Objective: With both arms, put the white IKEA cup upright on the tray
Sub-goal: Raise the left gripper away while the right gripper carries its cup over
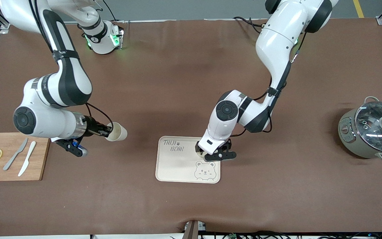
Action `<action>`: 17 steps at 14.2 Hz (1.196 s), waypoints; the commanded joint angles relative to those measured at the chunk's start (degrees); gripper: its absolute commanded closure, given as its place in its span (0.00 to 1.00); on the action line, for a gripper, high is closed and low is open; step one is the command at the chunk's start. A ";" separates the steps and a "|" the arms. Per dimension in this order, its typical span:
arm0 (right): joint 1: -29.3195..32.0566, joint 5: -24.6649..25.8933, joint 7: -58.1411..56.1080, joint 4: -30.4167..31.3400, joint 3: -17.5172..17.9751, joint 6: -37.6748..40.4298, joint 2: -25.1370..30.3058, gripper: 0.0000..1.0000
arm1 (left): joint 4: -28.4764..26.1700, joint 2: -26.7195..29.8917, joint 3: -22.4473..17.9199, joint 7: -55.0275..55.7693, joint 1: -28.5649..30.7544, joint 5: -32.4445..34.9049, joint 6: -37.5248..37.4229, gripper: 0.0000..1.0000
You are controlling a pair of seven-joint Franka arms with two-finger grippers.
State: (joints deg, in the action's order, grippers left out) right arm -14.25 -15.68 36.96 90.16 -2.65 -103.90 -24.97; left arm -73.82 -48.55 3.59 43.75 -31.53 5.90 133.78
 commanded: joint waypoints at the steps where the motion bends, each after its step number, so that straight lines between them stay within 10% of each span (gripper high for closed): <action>1: -2.79 -1.02 6.97 -5.86 -0.43 0.37 -4.37 1.00 | -0.54 4.07 -0.60 -0.24 0.15 1.49 -5.62 0.00; 17: -12.73 -4.44 26.40 -11.24 -0.43 -15.80 -14.84 1.00 | -1.94 23.76 -0.07 -29.76 13.15 0.70 -35.77 0.00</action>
State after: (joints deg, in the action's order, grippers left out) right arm -25.96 -18.68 61.50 80.94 -2.60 -119.15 -38.03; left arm -73.63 -28.11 3.14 17.63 -20.40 5.94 99.97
